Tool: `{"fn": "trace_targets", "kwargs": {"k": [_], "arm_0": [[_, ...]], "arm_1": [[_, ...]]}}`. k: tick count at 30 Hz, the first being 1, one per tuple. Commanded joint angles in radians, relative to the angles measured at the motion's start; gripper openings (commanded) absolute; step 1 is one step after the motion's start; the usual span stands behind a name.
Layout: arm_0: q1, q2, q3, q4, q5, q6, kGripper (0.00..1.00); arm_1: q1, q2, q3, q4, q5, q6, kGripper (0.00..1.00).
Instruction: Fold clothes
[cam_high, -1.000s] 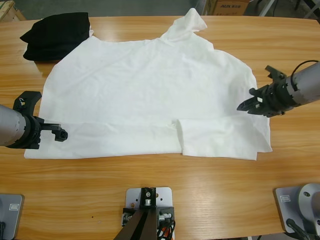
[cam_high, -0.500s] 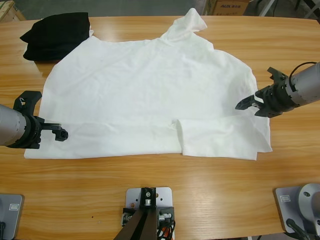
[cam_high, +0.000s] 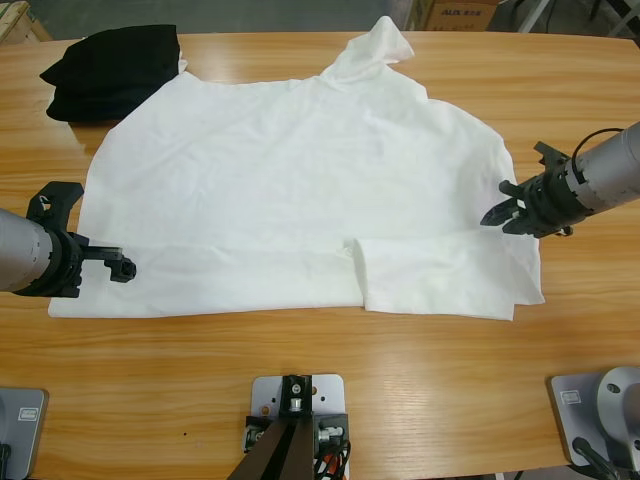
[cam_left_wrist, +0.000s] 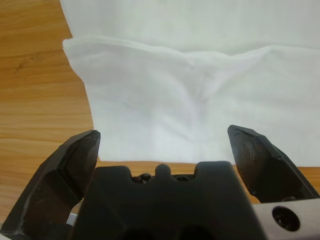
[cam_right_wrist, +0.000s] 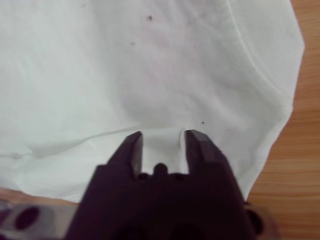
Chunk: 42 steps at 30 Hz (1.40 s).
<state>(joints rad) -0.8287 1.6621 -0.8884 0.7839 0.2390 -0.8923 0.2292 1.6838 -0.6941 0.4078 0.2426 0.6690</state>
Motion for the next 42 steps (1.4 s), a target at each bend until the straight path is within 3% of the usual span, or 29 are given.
{"fn": "trace_targets", "kwargs": {"k": [1,6,13,16,21,30,33,42], "arm_0": [[-0.006,0.025,0.023,-0.014,0.011,0.006,1.000],[-0.006,0.025,0.024,-0.014,0.011,0.006,1.000],[-0.006,0.025,0.025,-0.014,0.011,0.006,1.000],[-0.006,0.025,0.029,-0.014,0.011,0.006,1.000],[-0.006,0.021,0.037,-0.014,0.011,0.005,1.000],[-0.006,0.019,0.046,-0.015,0.012,0.004,1.000],[-0.006,0.021,0.046,-0.014,0.011,0.004,1.000],[-0.006,0.021,0.052,-0.014,0.012,0.004,1.000]], "arm_1": [[-0.013,0.004,0.011,0.017,0.018,0.024,0.098],[-0.013,0.009,0.012,0.029,0.014,0.041,0.368],[-0.013,0.016,0.011,0.036,0.012,0.047,0.511],[-0.012,0.014,0.014,0.037,0.013,0.047,0.445],[-0.008,0.029,0.014,0.036,0.017,0.038,0.198],[-0.007,0.022,0.015,0.037,0.020,0.035,0.142],[-0.005,0.020,0.015,0.037,0.019,0.032,0.000],[0.005,-0.016,0.030,-0.012,-0.011,-0.020,0.000]]}}
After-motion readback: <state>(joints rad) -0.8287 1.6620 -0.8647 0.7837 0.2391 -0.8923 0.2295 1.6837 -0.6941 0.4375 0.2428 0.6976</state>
